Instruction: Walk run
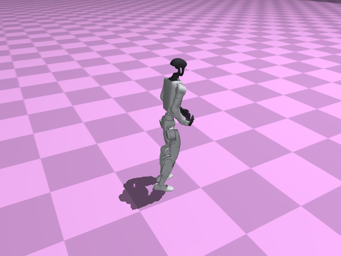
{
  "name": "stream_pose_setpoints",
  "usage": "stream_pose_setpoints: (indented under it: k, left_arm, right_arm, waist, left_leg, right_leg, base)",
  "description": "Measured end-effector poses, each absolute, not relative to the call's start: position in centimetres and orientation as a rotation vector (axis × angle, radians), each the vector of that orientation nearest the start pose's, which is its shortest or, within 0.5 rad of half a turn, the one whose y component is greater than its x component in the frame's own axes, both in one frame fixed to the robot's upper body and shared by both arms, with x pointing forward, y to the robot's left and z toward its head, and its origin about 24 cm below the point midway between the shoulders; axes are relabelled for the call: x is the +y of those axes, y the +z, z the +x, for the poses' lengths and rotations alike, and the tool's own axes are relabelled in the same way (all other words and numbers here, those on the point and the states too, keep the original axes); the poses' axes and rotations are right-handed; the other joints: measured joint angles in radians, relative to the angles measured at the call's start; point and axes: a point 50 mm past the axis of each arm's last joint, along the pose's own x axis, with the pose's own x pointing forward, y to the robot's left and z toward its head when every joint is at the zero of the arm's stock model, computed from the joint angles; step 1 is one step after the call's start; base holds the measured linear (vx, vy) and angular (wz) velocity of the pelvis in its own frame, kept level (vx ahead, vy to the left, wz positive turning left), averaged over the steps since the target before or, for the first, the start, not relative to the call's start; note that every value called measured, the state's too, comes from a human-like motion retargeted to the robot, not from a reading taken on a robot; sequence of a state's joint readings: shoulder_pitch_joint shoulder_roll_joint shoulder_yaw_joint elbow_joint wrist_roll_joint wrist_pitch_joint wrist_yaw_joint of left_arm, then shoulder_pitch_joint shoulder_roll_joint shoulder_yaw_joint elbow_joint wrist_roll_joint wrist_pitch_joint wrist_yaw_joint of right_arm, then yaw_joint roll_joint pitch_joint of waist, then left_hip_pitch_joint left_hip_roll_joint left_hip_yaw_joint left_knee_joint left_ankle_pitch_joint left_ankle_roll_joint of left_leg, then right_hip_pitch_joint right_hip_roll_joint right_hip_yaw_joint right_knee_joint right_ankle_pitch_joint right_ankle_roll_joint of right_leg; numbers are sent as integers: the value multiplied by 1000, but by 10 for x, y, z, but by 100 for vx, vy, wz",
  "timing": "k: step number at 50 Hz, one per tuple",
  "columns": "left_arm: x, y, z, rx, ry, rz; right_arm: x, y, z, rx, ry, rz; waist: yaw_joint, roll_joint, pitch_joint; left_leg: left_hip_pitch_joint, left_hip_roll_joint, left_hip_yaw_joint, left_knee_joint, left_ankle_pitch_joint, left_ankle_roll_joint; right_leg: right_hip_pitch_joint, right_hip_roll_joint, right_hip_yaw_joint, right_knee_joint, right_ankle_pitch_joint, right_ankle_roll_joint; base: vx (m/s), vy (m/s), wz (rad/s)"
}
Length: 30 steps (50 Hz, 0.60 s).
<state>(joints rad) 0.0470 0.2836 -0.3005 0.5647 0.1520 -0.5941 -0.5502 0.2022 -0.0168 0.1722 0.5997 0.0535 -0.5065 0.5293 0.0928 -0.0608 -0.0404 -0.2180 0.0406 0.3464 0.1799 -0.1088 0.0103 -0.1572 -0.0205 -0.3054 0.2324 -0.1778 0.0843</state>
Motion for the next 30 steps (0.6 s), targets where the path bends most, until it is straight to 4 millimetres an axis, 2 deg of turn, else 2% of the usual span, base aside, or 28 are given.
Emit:
stream_pose_setpoints:
  k: [2, 6, 10, 11, 13, 15, 17, 18, 20, 21, 22, 23, 25, 28, 30]
  left_arm:
    - [139, -52, 190, 147, -934, 417]
    - [150, -50, 192, 151, -945, 492]
    - [153, -53, 187, 167, -947, 506]
    - [152, -55, 185, 171, -938, 498]
    - [152, -57, 182, 178, -910, 480]
    - [152, -58, 179, 184, -886, 470]
    - [145, -60, 178, 180, -886, 462]
    - [140, -61, 177, 175, -885, 449]
    - [130, -64, 172, 175, -885, 401]
    - [127, -66, 167, 183, -889, 363]
    - [124, -68, 163, 190, -892, 329]
    - [122, -69, 160, 191, -891, 302]
    - [121, -71, 155, 189, -833, 264]
    - [126, -75, 149, 209, -705, 210]
    - [128, -78, 146, 220, -663, 184]
  right_arm:
    - [-96, -78, 154, 279, 669, 102]
    - [-79, -78, 153, 283, 723, 132]
    - [-75, -77, 153, 273, 721, 149]
    - [-76, -78, 152, 278, 726, 146]
    - [-77, -80, 151, 295, 746, 138]
    - [-80, -84, 149, 319, 752, 132]
    - [-87, -85, 151, 327, 723, 129]
    - [-89, -85, 152, 327, 714, 128]
    - [-95, -85, 154, 333, 710, 121]
    - [-99, -86, 153, 348, 710, 117]
    - [-102, -87, 152, 362, 708, 111]
    - [-105, -88, 153, 373, 701, 102]
    - [-107, -89, 155, 376, 684, 94]
    - [-101, -88, 153, 365, 671, 135]
    - [-99, -86, 154, 358, 678, 157]
  waist:
    - [-16, -4, -3]
    - [-22, -14, -20]
    - [-7, -32, -45]
    - [-10, -35, -48]
    - [-10, -44, -49]
    - [-21, -55, -46]
    - [-40, -68, -32]
    - [-42, -84, -23]
    - [-67, -119, -8]
    - [-78, -118, -11]
    - [-85, -113, -13]
    - [-81, -102, -13]
    - [-64, -92, -4]
    - [-19, -97, 12]
    - [24, -107, 22]
  left_leg:
    - [20, 21, 84, -18, -15, -3]
    - [75, 42, 234, -61, -43, -22]
    - [158, 34, 398, -114, -74, -74]
    - [185, 28, 442, -125, -82, -86]
    - [248, 3, 541, -146, -101, -99]
    - [301, -23, 621, -142, -124, -106]
    - [309, -19, 655, -74, -127, -103]
    - [297, -16, 658, -13, -111, -83]
    - [250, -13, 555, 142, -81, 10]
    - [190, -9, 420, 230, -97, 18]
    - [128, -7, 284, 307, -114, 13]
    - [66, -11, 148, 364, -133, -19]
    - [4, -37, -20, 384, -153, -54]
    - [-21, -58, -186, 295, -156, -24]
    - [-32, -108, -333, 239, -148, -12]
  right_leg:
    - [-26, -12, -77, 21, -17, 17]
    - [-35, -35, -323, 22, -68, -20]
    - [0, -55, -620, 5, -85, -22]
    - [14, -52, -664, -7, -85, -43]
    - [23, -40, -639, -33, -82, -89]
    - [-15, -37, -450, -15, -74, -102]
    - [-35, -71, -384, -1, -56, -114]
    - [-28, -100, -385, -6, -51, -120]
    - [-27, -134, -284, -12, -42, -120]
    - [-23, -135, -263, -17, -35, -116]
    - [-22, -131, -243, -24, -25, -115]
    - [-23, -118, -225, -37, -11, -117]
    - [-40, -95, -136, -54, 22, -121]
    - [-73, -77, 2, -49, 57, -118]
    - [-107, -56, 127, -32, 74, -108]
  base:
    - [-8, -11, -235]
    - [-3, -14, -260]
    - [4, -11, -240]
    - [8, -12, -221]
    - [11, -10, -229]
    - [7, 0, -183]
    - [-1, -15, -122]
    - [1, -12, -127]
    - [10, -4, -118]
    - [15, 0, -122]
    - [10, 3, -155]
    - [2, 7, -202]
    - [-2, 11, -273]
    - [4, 11, -338]
    - [-3, 10, -362]
